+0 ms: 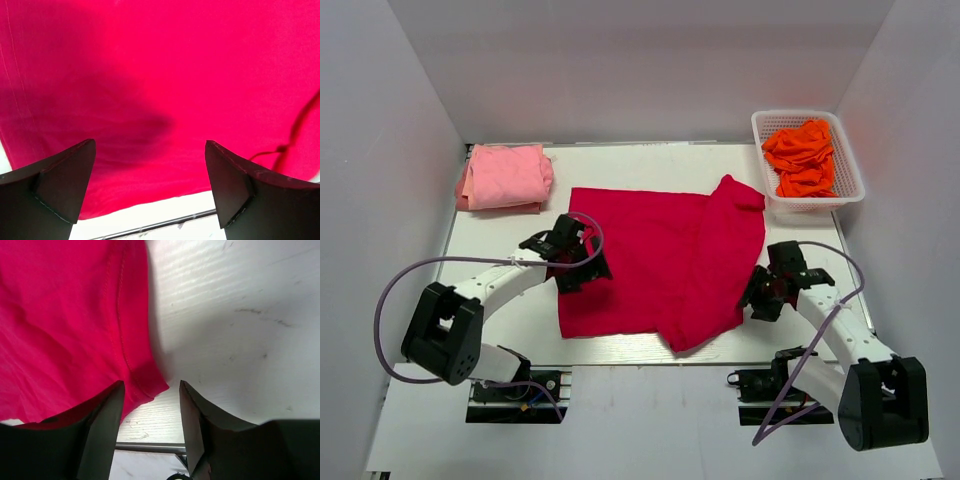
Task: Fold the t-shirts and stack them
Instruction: Flatten out the tshirt
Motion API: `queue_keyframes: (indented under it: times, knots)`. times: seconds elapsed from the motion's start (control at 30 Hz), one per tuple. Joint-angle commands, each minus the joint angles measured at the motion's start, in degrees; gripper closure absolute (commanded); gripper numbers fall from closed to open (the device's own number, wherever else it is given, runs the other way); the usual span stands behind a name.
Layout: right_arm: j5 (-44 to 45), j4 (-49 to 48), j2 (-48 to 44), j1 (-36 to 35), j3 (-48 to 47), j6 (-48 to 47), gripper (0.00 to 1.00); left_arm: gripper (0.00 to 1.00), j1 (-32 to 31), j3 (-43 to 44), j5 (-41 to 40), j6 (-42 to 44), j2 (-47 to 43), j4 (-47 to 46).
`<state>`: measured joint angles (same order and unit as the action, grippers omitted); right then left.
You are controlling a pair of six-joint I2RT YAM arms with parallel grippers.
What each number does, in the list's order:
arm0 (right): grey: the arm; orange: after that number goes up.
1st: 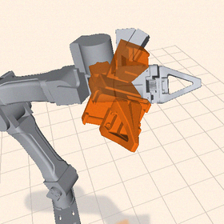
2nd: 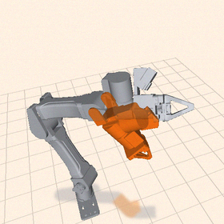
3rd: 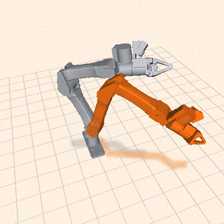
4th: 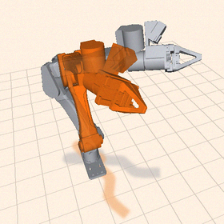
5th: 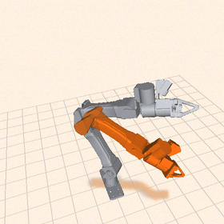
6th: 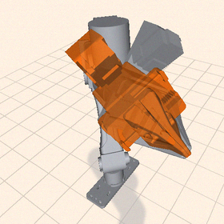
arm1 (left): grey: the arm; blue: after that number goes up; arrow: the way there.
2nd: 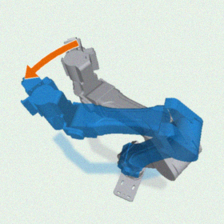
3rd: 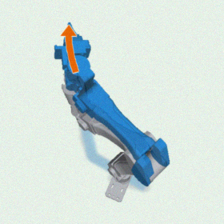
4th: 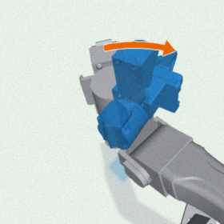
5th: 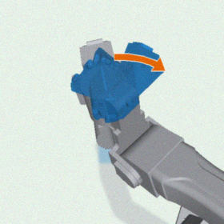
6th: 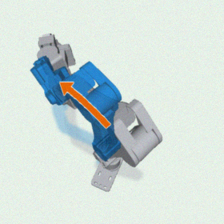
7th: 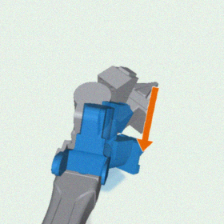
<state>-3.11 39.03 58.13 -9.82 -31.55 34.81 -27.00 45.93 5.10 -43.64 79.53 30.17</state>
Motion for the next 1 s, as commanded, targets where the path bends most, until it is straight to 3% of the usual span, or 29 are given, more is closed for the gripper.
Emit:
queue_keyframes:
  times: [0.0,0.17,0.27,0.3,0.33,0.5,0.67,0.97]
  knots:
    - [-5.1,-4.9,1.2,-0.3,2.0,1.9,0.46,0.00,-1.2,-0.7,-3.7,-1.1,0.4,1.9]
    - [-5.7,-6.5,3.7,-0.3,4.3,2.0,0.52,0.00,-1.8,-1.3,-7.5,-3.0,3.4,3.0]
    - [-4.4,-6.6,4.2,-0.1,4.7,1.7,0.77,0.00,-1.8,-0.8,-10.5,-4.6,6.0,5.2]
    - [-4.0,-6.5,4.7,-0.2,4.7,1.5,0.96,0.00,-1.8,-0.8,-11.3,-5.7,7.4,6.9]
    - [-3.8,-6.4,4.9,-0.2,4.6,1.5,1.00,0.00,-1.8,-0.8,-12.3,-6.6,8.2,8.0]
    - [-0.6,-3.1,5.5,0.2,1.4,2.2,1.00,0.00,-0.7,-0.1,-15.7,-9.3,12.1,11.5]
    - [14.2,12.2,6.8,0.2,-7.1,3.6,1.00,0.00,-0.7,0.9,-19.8,-11.3,14.3,14.7]
    - [31.7,24.9,10.0,2.1,-15.6,5.7,1.00,0.00,0.9,-0.2,-22.7,-12.4,15.5,16.1]
